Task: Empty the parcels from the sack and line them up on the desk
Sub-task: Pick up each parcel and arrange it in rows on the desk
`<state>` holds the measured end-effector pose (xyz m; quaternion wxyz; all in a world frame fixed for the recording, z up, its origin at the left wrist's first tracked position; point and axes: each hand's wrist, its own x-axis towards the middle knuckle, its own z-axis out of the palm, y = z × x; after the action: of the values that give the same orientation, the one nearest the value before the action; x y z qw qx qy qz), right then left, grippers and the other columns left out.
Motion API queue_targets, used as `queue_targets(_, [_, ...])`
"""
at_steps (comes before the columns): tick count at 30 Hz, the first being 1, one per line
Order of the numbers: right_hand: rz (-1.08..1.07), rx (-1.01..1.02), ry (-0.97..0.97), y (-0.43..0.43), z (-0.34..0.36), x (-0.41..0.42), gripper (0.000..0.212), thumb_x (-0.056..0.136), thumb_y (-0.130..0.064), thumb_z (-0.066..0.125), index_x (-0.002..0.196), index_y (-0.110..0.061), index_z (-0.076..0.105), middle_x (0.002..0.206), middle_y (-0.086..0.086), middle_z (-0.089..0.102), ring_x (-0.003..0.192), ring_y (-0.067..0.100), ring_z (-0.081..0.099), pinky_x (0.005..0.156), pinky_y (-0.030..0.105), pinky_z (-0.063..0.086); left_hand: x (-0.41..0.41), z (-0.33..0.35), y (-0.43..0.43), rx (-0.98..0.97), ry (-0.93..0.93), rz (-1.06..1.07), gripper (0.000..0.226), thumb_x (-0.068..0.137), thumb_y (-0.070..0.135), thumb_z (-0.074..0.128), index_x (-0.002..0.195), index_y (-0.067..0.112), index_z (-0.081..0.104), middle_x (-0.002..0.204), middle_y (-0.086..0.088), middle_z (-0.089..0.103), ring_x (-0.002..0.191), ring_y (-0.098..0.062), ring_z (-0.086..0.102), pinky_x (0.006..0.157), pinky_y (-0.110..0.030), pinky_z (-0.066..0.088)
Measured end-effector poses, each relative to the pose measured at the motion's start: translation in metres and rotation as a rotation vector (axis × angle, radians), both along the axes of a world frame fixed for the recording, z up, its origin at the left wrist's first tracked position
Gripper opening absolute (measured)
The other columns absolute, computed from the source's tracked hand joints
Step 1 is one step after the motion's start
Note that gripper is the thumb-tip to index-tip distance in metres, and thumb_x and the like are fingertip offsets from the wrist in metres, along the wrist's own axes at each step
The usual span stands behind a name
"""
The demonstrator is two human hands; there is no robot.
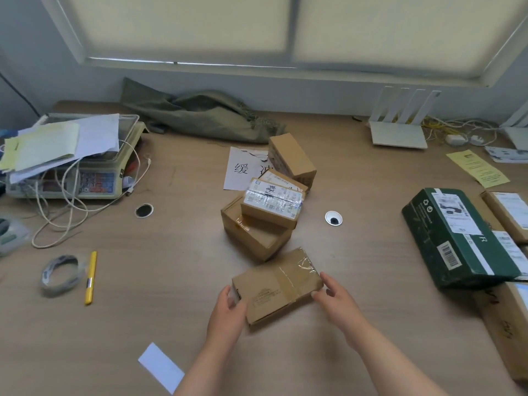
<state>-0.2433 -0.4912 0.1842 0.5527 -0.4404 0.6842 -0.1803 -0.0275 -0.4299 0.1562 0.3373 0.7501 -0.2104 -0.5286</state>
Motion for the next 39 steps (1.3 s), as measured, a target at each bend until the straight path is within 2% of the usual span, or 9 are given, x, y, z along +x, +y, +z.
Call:
queue_targets(3, [-0.022,-0.013,-0.027,0.000,-0.003,0.006,0.044,0.095,-0.004,0.059,0.130,-0.030,0.051,0.104,-0.018,0.057,0.089,-0.012,0.051,0.074,0.012,0.044,0.000,-0.008,0.000,-0.020,0.069,-0.008,0.049,0.094,0.009,0.056,0.141,0.022,0.051,0.120,0.004,0.071,0.107,-0.011,0.067,0.096,-0.030,0.049])
queue_targets(7, [-0.030,-0.016,-0.026,0.001,-0.007,0.005,0.039,0.091,0.003,0.060,0.119,-0.025,0.060,0.098,-0.017,0.064,0.067,-0.014,0.062,0.056,0.003,0.043,0.001,-0.019,0.000,-0.054,0.187,0.020,0.038,0.095,0.000,0.049,0.122,0.019,0.067,0.114,0.004,0.076,0.103,-0.012,0.073,0.098,-0.039,0.055])
queue_targets(10, [-0.021,-0.023,-0.040,0.006,-0.007,0.000,0.040,0.089,0.004,0.063,0.119,-0.022,0.060,0.098,-0.014,0.063,0.073,-0.002,0.064,0.058,0.006,0.046,0.003,-0.019,0.001,-0.021,0.244,0.012,0.037,0.090,0.012,0.052,0.118,0.026,0.071,0.107,0.002,0.079,0.103,-0.021,0.073,0.100,-0.049,0.053])
queue_targets(15, [-0.039,-0.031,-0.033,0.021,-0.004,-0.010,0.032,0.087,-0.005,0.068,0.088,-0.036,0.063,0.111,0.008,0.057,0.081,0.015,0.058,0.069,0.021,0.047,-0.004,-0.008,0.006,0.003,0.221,-0.027,0.039,0.089,0.017,0.055,0.115,0.042,0.068,0.114,0.007,0.075,0.103,-0.020,0.070,0.081,-0.033,0.048])
queue_targets(20, [-0.082,-0.090,-0.085,0.038,0.012,-0.031,0.052,0.069,-0.036,0.072,0.121,-0.034,0.065,0.119,0.007,0.059,0.093,0.019,0.062,0.081,0.029,0.052,-0.014,0.012,0.013,-0.110,0.148,0.009,0.043,0.082,0.030,0.066,0.116,0.055,0.061,0.133,0.000,0.059,0.110,-0.016,0.068,0.093,-0.038,0.056])
queue_targets(24, [-0.120,-0.194,-0.148,0.046,0.042,-0.051,0.026,0.094,-0.013,0.065,0.113,-0.029,0.064,0.097,-0.001,0.057,0.085,0.017,0.055,0.072,0.029,0.048,-0.025,0.051,0.019,-0.251,0.048,0.034,0.051,0.095,0.014,0.065,0.132,0.047,0.052,0.129,0.002,0.059,0.106,-0.017,0.066,0.084,-0.032,0.052])
queue_targets(29, [-0.137,-0.305,-0.252,0.048,0.081,-0.075,0.018,0.097,-0.017,0.061,0.110,-0.029,0.066,0.102,0.002,0.063,0.087,0.014,0.057,0.070,0.029,0.045,-0.031,0.095,0.030,-0.364,0.034,-0.009,0.051,0.094,0.008,0.066,0.126,0.045,0.054,0.119,-0.001,0.062,0.103,-0.022,0.065,0.075,-0.030,0.052])
queue_targets(34, [-0.125,-0.310,-0.270,0.050,0.109,-0.083,0.021,0.102,-0.033,0.051,0.102,-0.021,0.067,0.091,-0.006,0.071,0.084,0.012,0.060,0.077,0.033,0.046,-0.046,0.127,0.038,-0.403,-0.043,0.030,0.040,0.099,0.017,0.059,0.116,0.052,0.053,0.109,-0.003,0.067,0.107,-0.022,0.063,0.088,-0.042,0.052])
queue_targets(39, [-0.170,-0.308,-0.359,0.055,0.122,-0.089,0.030,0.103,-0.042,0.045,0.108,-0.023,0.068,0.107,-0.004,0.072,0.105,0.016,0.065,0.088,0.040,0.054,-0.062,0.151,0.045,-0.495,0.005,0.101,0.016,0.104,0.038,0.046,0.112,0.046,0.057,0.115,0.008,0.066,0.113,-0.014,0.058,0.101,-0.046,0.048])
